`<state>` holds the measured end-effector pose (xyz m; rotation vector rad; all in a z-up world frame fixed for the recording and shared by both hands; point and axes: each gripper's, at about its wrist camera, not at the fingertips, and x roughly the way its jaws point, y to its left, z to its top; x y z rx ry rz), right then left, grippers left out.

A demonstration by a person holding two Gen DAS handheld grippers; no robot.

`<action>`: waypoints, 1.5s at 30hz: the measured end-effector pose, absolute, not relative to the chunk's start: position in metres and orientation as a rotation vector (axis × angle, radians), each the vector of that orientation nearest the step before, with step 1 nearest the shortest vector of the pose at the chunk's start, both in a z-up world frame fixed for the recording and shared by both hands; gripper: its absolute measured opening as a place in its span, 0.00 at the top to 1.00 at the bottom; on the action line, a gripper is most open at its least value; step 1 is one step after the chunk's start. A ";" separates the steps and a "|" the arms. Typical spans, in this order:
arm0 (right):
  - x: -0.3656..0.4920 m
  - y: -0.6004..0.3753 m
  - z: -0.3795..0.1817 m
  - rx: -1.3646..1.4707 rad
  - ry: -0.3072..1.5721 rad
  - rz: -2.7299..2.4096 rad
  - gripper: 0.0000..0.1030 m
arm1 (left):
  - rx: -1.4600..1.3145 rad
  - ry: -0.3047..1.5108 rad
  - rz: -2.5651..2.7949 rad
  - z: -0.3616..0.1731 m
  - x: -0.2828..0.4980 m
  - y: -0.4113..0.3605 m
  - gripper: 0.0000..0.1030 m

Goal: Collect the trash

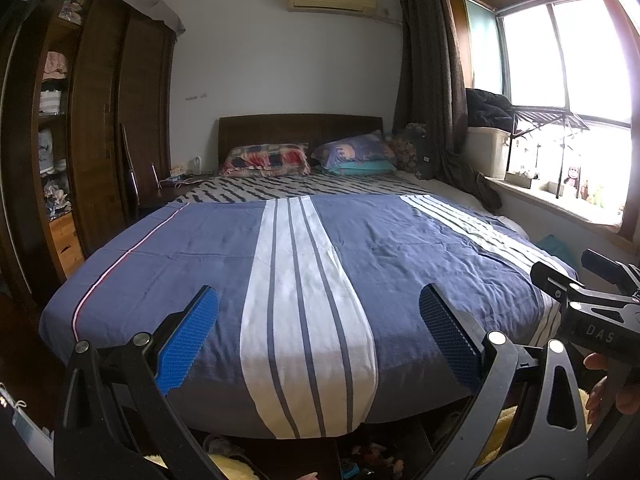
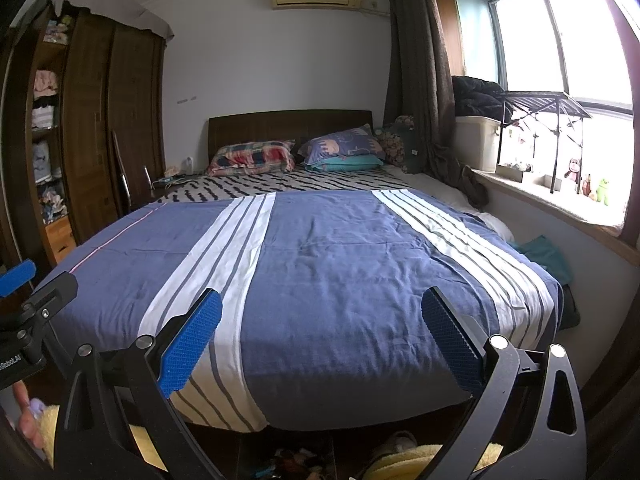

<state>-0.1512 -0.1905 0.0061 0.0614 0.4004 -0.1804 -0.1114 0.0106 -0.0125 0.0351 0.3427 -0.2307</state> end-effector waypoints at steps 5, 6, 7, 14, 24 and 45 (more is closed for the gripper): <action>-0.151 -0.190 0.006 0.061 0.401 -0.180 0.03 | 0.036 0.343 -0.231 -0.013 -0.111 0.010 0.07; -0.151 -0.191 0.006 0.061 0.401 -0.180 0.03 | 0.036 0.343 -0.231 -0.013 -0.111 0.010 0.07; -0.151 -0.190 0.006 0.062 0.401 -0.180 0.03 | 0.036 0.342 -0.231 -0.013 -0.111 0.010 0.07; -0.151 -0.189 0.006 0.063 0.402 -0.181 0.03 | 0.035 0.342 -0.229 -0.013 -0.112 0.009 0.07; -0.150 -0.187 0.006 0.067 0.399 -0.183 0.03 | 0.038 0.336 -0.231 -0.008 -0.113 0.007 0.07; -0.148 -0.180 0.006 0.073 0.405 -0.193 0.03 | 0.058 0.359 -0.217 -0.006 -0.109 0.006 0.07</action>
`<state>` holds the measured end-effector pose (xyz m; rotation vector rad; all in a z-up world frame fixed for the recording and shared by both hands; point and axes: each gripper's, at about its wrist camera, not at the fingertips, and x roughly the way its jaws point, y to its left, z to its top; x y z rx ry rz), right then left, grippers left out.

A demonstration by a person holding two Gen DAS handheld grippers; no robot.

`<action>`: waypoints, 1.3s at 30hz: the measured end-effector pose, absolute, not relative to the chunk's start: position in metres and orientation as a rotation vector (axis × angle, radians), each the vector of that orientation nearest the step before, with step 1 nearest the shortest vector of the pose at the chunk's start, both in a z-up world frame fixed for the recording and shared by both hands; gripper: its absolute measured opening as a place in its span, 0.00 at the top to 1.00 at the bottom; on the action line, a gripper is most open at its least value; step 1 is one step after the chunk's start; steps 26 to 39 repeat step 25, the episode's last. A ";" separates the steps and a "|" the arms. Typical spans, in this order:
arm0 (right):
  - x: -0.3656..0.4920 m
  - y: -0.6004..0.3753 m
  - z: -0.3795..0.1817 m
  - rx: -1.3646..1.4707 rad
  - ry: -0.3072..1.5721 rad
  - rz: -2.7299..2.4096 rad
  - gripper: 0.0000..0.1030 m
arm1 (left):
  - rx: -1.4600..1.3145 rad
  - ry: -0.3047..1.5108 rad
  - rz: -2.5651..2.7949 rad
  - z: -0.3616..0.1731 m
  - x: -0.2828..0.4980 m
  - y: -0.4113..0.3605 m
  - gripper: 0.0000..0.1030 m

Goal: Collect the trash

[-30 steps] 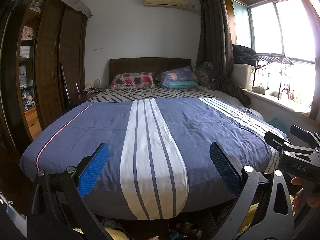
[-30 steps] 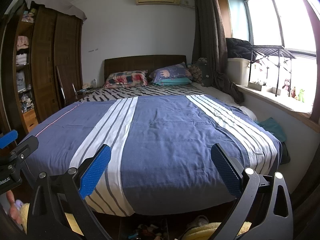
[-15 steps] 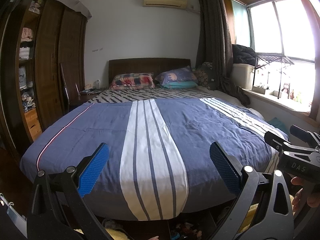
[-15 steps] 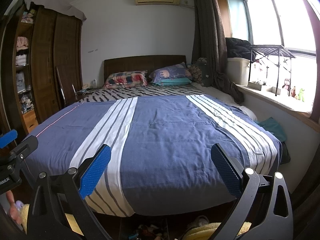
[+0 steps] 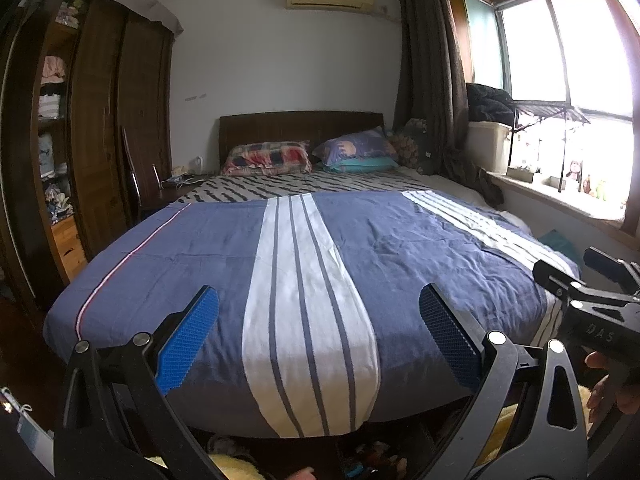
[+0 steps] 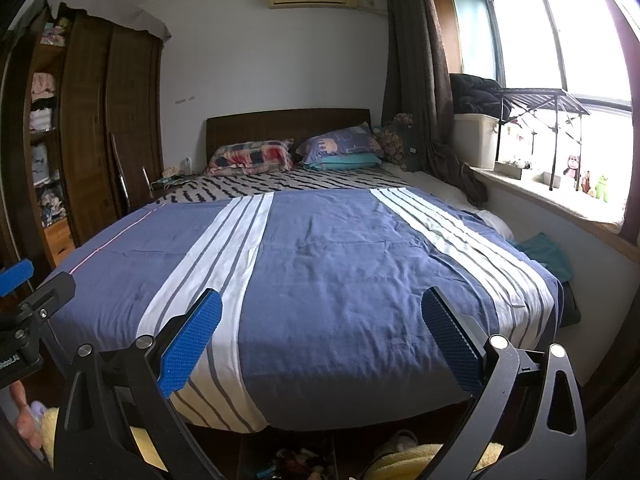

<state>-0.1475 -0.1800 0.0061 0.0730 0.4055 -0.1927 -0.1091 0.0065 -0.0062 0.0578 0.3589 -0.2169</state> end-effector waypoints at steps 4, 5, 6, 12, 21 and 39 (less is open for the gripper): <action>-0.148 -0.181 0.004 0.080 0.410 -0.202 0.03 | 0.083 0.371 -0.229 -0.008 -0.108 0.002 0.07; -0.148 -0.181 0.004 0.083 0.411 -0.202 0.03 | 0.083 0.371 -0.238 -0.009 -0.109 0.001 0.07; -0.148 -0.181 0.004 0.084 0.411 -0.203 0.03 | 0.079 0.375 -0.242 -0.010 -0.109 0.001 0.07; -0.149 -0.181 0.004 0.088 0.414 -0.207 0.03 | 0.062 0.358 -0.240 -0.012 -0.109 0.005 0.07; -0.150 -0.182 0.004 0.090 0.416 -0.208 0.03 | 0.061 0.362 -0.188 -0.012 -0.107 0.010 0.07; -0.151 -0.182 0.004 0.092 0.417 -0.210 0.03 | 0.065 0.357 -0.172 -0.011 -0.108 0.013 0.07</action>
